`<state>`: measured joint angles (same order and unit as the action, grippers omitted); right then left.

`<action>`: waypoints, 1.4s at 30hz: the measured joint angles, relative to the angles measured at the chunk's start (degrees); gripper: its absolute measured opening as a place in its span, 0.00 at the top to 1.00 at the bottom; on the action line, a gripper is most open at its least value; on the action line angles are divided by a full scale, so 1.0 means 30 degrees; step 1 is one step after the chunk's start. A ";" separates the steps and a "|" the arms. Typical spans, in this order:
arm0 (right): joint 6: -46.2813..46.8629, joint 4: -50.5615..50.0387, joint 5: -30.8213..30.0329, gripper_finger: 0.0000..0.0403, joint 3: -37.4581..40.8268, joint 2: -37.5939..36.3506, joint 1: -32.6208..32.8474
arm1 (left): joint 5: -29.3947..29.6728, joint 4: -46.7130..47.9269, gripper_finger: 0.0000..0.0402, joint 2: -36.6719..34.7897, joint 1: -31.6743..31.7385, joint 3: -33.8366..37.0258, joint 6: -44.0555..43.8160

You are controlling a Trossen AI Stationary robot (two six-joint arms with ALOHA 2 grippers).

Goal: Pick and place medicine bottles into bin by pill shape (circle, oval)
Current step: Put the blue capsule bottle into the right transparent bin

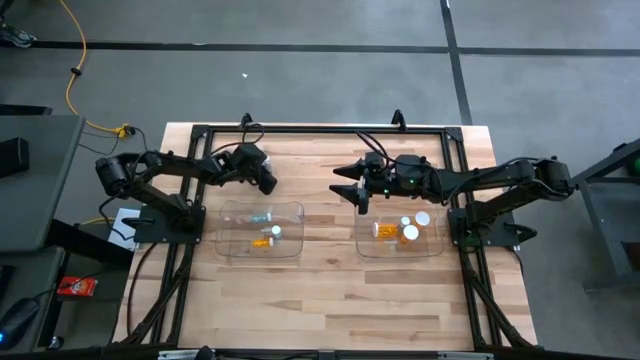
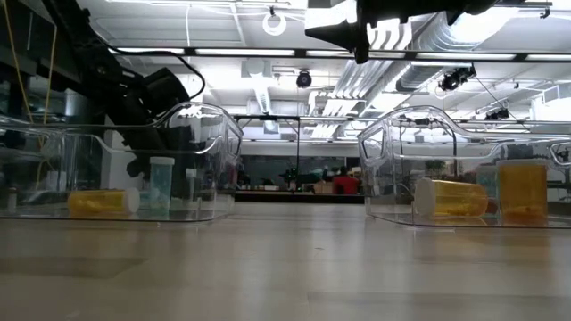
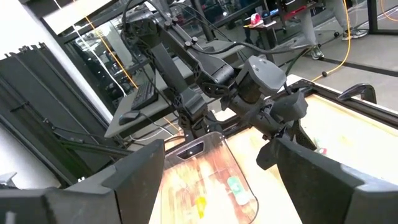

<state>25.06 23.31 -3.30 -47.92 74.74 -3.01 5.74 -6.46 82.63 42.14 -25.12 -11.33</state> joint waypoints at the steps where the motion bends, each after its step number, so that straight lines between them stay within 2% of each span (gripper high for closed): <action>1: 0.0000 -0.0001 -0.0005 0.27 0.0000 0.0000 0.0000 | 0.0000 -0.0041 0.62 0.0000 -0.0076 0.0000 0.0205; 7: 0.0000 -0.0007 -0.0191 0.27 0.0000 0.0000 0.0000 | 0.0592 -0.0091 0.42 0.0000 -0.0375 0.0000 0.1005; 13: 0.0000 -0.0131 -0.0585 0.27 0.0000 0.0000 0.0000 | 0.1261 -0.0627 0.33 0.0000 -0.0368 0.0000 0.1005; 28: 0.0000 -0.0138 -0.0595 0.27 0.0000 -0.0007 0.0000 | 0.1321 -0.2865 0.32 0.1664 -0.0430 -0.0007 0.0159; 36: 0.0000 -0.0138 -0.0595 0.27 0.0000 -0.0007 0.0000 | 0.1319 -0.3760 0.33 0.1749 -0.0433 -0.0007 0.0158; 42: 0.0000 -0.0138 -0.0713 0.27 0.0000 0.0000 0.0000 | 0.1129 -0.3788 0.37 0.1749 -0.0433 -0.0007 0.0138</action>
<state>25.06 22.90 -5.43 -47.92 74.74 -3.01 9.13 -17.83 87.88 40.84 -25.15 -10.92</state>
